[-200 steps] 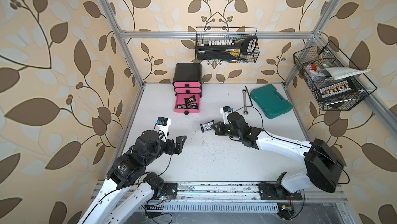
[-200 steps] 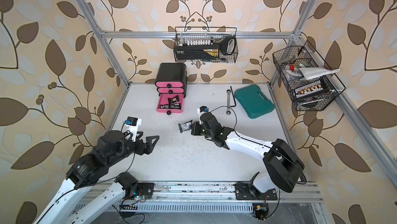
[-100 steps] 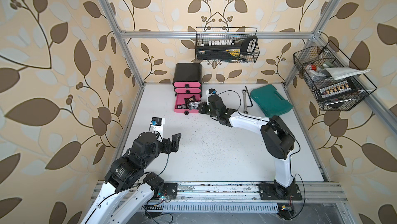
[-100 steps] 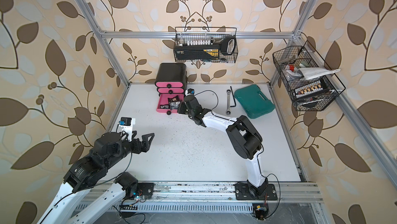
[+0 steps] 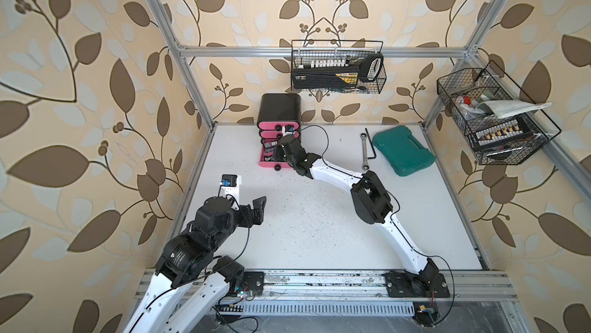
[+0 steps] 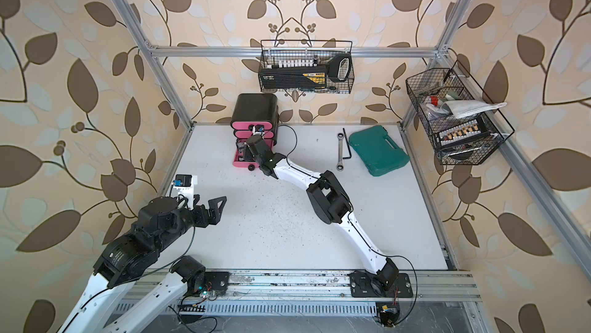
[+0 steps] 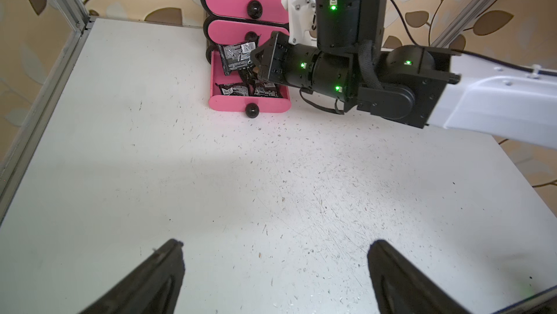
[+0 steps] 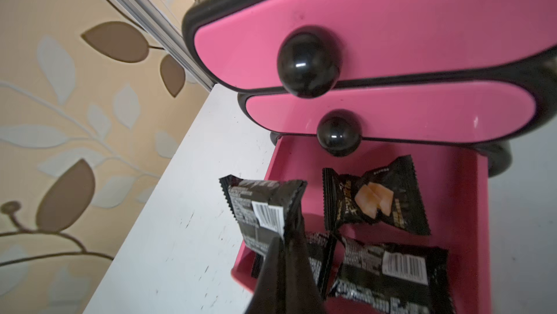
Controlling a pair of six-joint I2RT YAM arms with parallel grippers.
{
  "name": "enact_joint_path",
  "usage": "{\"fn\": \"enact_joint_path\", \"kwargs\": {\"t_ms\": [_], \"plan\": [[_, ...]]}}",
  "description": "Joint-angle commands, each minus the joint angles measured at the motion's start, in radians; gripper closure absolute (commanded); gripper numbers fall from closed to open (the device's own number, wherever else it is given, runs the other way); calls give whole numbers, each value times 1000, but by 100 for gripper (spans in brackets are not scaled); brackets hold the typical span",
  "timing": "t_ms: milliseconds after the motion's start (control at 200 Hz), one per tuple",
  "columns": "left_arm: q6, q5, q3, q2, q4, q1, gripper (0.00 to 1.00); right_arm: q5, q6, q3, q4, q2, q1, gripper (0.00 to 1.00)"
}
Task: Place the cookies into the drawer by color
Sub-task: Place the cookie in the drawer.
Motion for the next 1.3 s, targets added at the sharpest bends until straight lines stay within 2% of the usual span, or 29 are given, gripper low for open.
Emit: {"fn": "enact_joint_path", "kwargs": {"t_ms": [0,185,355,475,580,665,780,930,1085,1160,1295], "plan": [[-14,-20,5,-10,5,14,2,41,-38,151,-105,100,-4,100],[-14,-7,6,0,6,25,2,57,-34,258,-103,185,-8,100],[-13,11,4,6,12,41,2,-27,-32,351,-89,256,-21,100],[-13,17,4,6,15,52,2,-36,-32,327,-75,256,-22,100],[-13,26,1,6,20,59,2,-40,-45,289,-60,226,-22,76],[-12,33,2,12,21,65,2,-55,-59,248,-56,180,-23,67],[-12,41,2,22,20,69,2,-84,-79,120,-36,54,-21,63],[-12,42,2,20,21,71,2,-110,-97,-178,86,-167,-16,61],[-12,46,0,20,23,75,2,-181,-79,-412,163,-360,-7,58],[-10,50,1,22,24,75,2,-202,-14,-527,207,-438,-4,58],[-10,54,0,23,26,77,2,-244,260,-742,380,-530,-3,58]]}}
